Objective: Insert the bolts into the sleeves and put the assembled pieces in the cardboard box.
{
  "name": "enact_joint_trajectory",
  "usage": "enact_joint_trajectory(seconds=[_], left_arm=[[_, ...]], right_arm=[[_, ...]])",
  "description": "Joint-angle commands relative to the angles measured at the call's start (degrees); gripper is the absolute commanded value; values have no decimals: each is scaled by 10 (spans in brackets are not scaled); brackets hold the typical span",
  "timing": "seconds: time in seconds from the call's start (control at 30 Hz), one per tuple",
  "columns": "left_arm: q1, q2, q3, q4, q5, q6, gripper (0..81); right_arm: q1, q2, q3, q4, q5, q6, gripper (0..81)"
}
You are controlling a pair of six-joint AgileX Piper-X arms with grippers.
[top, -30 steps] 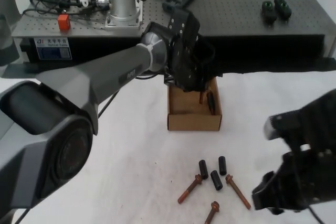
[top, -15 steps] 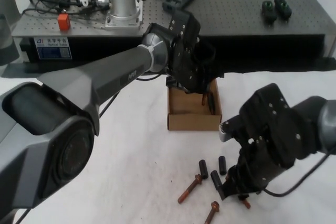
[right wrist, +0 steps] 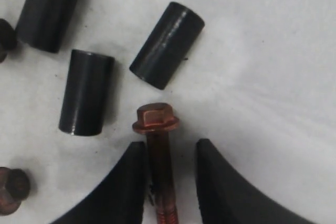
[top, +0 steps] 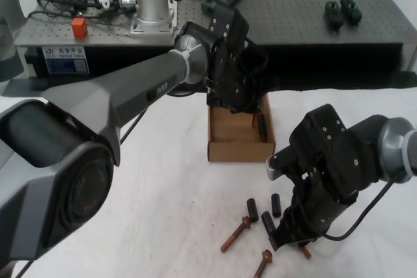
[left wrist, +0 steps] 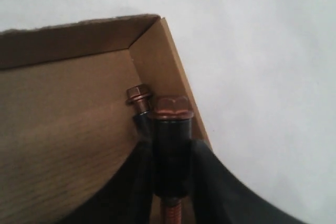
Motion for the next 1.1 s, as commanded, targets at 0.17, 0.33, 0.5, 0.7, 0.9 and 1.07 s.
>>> enact_joint_trajectory(seconds=[0.17, 0.33, 0.5, 0.7, 0.9, 1.07], left_arm=[[2, -11, -10, -6, 2, -10, 306], [2, -12, -11, 12, 9, -10, 305], [7, -49, -11, 63, 36, 39, 305], [5, -127, -5, 219, -61, 173, 305], [-19, -169, 69, 256, -69, 155, 305], [-68, -161, 124, 228, -105, 151, 307]], right_arm=[[1, 7, -2, 6, -4, -8, 43], [-1, -21, -1, 6, -6, -3, 43], [-26, -108, 3, 30, -19, 22, 43], [-69, -245, 26, 72, -40, 56, 43], [-95, -386, 74, 119, -40, 98, 43], [-94, -468, 117, 135, -40, 130, 43]])
